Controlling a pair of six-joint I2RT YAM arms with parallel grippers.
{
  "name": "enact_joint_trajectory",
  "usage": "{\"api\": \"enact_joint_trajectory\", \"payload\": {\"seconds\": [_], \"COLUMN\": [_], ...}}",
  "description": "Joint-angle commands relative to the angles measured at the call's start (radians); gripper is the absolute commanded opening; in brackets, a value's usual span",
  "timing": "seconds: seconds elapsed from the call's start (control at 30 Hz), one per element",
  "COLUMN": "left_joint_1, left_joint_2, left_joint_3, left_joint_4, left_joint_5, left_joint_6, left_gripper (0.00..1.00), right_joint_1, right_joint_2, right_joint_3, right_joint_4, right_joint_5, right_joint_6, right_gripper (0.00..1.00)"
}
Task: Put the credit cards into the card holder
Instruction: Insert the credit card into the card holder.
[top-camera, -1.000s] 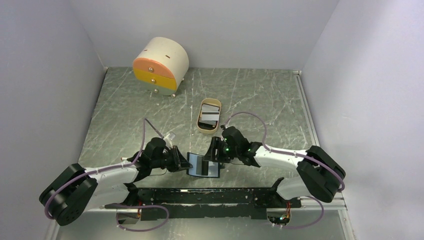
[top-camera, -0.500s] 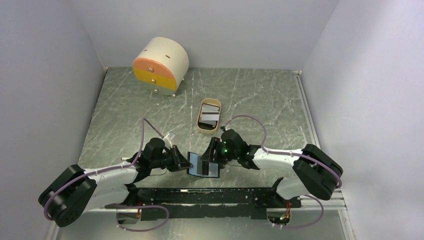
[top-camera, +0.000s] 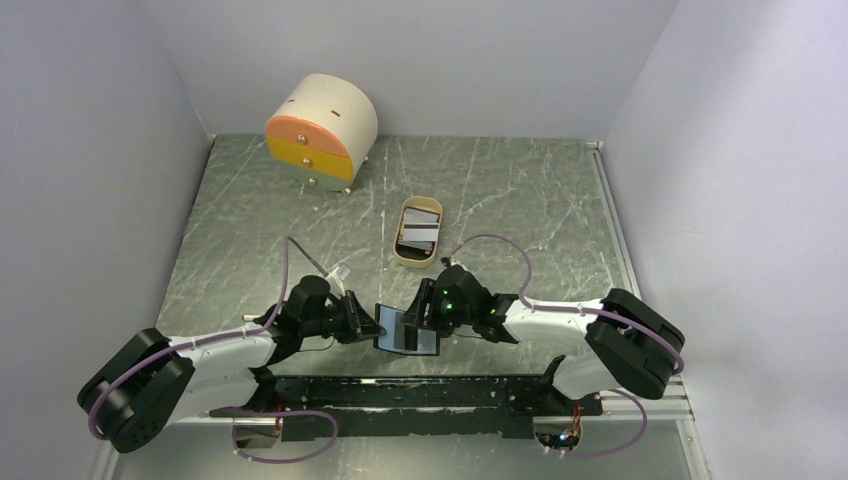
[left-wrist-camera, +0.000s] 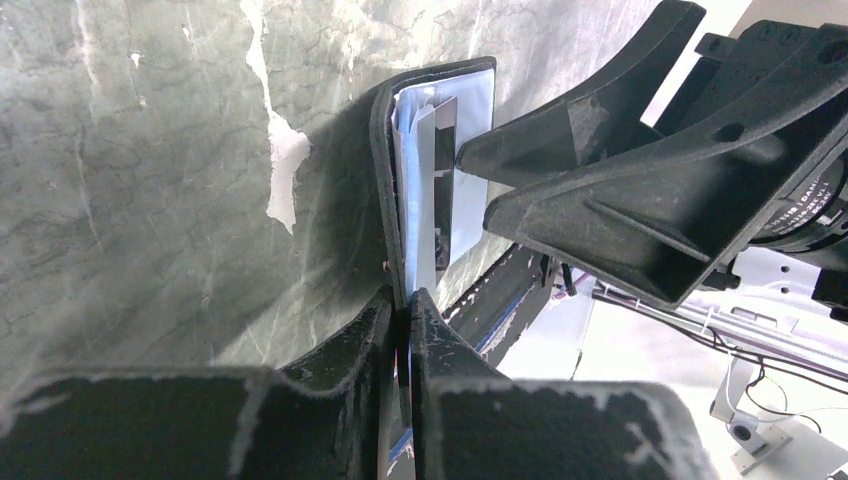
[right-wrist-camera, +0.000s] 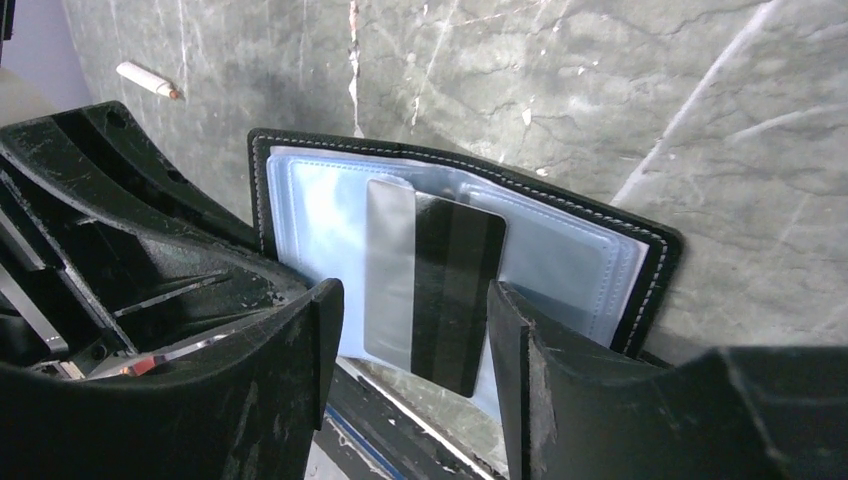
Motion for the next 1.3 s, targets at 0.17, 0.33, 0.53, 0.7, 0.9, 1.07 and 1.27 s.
{"api": "enact_joint_trajectory", "payload": {"seconds": [0.17,0.33,0.53,0.7,0.9,1.07,1.27], "left_joint_1": [-0.005,-0.005,-0.005,-0.005,-0.005,-0.005,-0.005], "left_joint_2": [0.016,0.021,0.032,0.039,0.021,0.053,0.067], "left_joint_3": [-0.001,0.006,0.011,0.013,0.015,0.016,-0.001], "left_joint_4": [0.063,0.057,0.064,0.064,0.038,0.054,0.054], "left_joint_5": [0.029,0.031,0.035,0.039,0.019,0.024,0.01], "left_joint_6": [-0.004,0.002,0.005,0.007,0.007,0.007,0.006], "left_gripper": [0.12,0.14,0.17,0.17,0.13,0.17,0.13], "right_joint_1": [0.035,0.04,0.04,0.04,0.041,0.042,0.069], "right_joint_2": [0.058,0.054,0.051,0.013,-0.039,-0.001,0.072], "right_joint_3": [-0.045,-0.065,-0.094,-0.058,-0.021,-0.033,-0.012], "right_joint_4": [0.219,0.304,0.389,0.218,0.032,0.094,0.119], "right_joint_5": [-0.047,-0.059,-0.08,-0.002,0.088,0.059,0.055], "right_joint_6": [0.087,0.12,0.17,0.109,0.043,0.052,0.058], "right_gripper": [0.56,0.54,0.53,0.53,0.53,0.53,0.53]}}
